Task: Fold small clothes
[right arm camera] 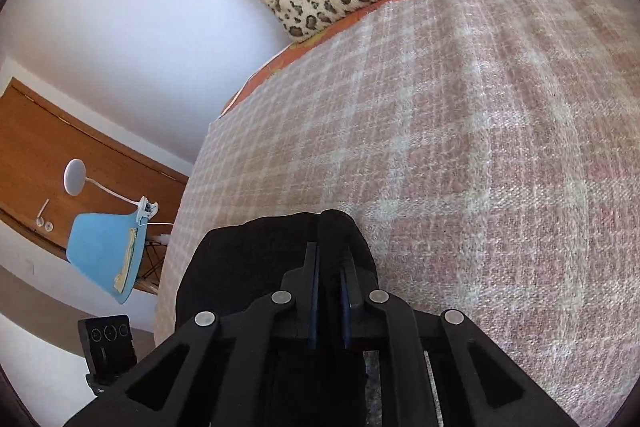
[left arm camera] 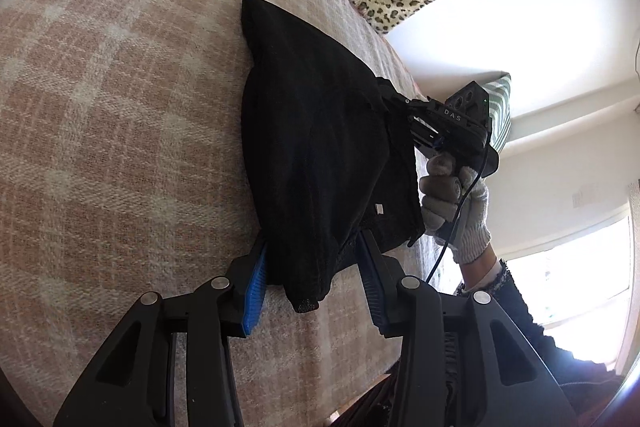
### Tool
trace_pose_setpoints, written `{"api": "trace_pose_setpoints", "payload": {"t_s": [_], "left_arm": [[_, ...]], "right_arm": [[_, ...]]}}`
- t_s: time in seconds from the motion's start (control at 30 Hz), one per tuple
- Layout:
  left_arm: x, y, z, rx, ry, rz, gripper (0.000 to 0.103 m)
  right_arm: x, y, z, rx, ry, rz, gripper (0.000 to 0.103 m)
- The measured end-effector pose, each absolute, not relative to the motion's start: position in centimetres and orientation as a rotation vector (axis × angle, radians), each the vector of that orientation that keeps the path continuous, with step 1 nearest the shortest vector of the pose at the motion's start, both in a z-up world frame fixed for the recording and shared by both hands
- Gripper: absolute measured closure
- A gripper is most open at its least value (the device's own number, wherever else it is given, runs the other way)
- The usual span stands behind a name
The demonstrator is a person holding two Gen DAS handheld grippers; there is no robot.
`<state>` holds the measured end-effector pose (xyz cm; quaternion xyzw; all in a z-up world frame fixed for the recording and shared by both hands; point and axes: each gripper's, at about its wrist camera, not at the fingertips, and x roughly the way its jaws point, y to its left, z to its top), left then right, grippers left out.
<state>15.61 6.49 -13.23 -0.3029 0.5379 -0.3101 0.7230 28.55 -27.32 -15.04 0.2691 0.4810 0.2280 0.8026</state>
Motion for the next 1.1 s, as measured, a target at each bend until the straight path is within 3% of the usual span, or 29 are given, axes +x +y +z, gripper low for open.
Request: {"api": "trace_pose_setpoints", "payload": {"t_s": [0.03, 0.07, 0.1, 0.17, 0.2, 0.23, 0.3, 0.4, 0.47, 0.7, 0.87, 0.97, 1.03, 1.07, 1.1], "left_arm": [[15.5, 6.4, -13.2, -0.666, 1.18, -0.682, 0.063], [15.5, 6.3, -13.2, -0.667, 1.176, -0.684, 0.063], [15.6, 6.2, -13.2, -0.669, 1.181, -0.693, 0.065], [15.7, 5.8, -13.1, -0.656, 1.18, -0.698, 0.067], [15.8, 5.6, -13.0, -0.636, 1.179, -0.691, 0.077], [15.5, 5.8, -13.2, -0.623, 1.188, -0.692, 0.092], [15.6, 5.9, -13.8, -0.637, 1.199, -0.679, 0.093], [15.5, 6.3, -13.4, -0.662, 1.179, -0.661, 0.094], [15.3, 6.7, -12.8, -0.67, 1.156, -0.669, 0.094], [14.8, 6.8, -12.1, -0.677, 1.13, -0.662, 0.094], [14.6, 6.3, -14.0, -0.681, 1.182, -0.61, 0.094], [14.6, 6.6, -13.7, -0.705, 1.19, -0.597, 0.083], [14.7, 6.7, -13.3, -0.716, 1.169, -0.584, 0.068], [14.9, 6.7, -13.2, -0.724, 1.163, -0.585, 0.067], [15.2, 6.5, -13.3, -0.733, 1.163, -0.587, 0.067]], "right_arm": [[28.5, -27.7, -15.0, 0.589, 1.028, 0.486, 0.089], [28.5, -28.1, -14.8, 0.602, 1.021, 0.48, 0.07], [28.5, -28.5, -14.7, 0.629, 1.005, 0.48, 0.059], [28.7, -29.1, -15.2, 0.705, 0.997, 0.491, 0.054], [28.9, -29.3, -15.4, 0.726, 0.996, 0.493, 0.054], [29.1, -29.3, -15.5, 0.735, 0.99, 0.494, 0.055], [29.4, -28.9, -15.5, 0.712, 0.99, 0.489, 0.062], [29.7, -27.7, -15.5, 0.623, 1.007, 0.468, 0.088], [29.4, -27.0, -14.7, 0.585, 0.995, 0.468, 0.097], [27.7, -25.0, -9.3, 0.417, 0.872, 0.476, 0.1], [28.2, -24.9, -11.0, 0.41, 0.929, 0.439, 0.1], [28.6, -25.9, -12.6, 0.463, 0.982, 0.44, 0.091], [28.9, -27.1, -13.4, 0.527, 1.004, 0.43, 0.062], [29.0, -27.7, -13.8, 0.557, 1.01, 0.408, 0.049], [29.0, -28.2, -14.1, 0.594, 1.007, 0.41, 0.05]]}}
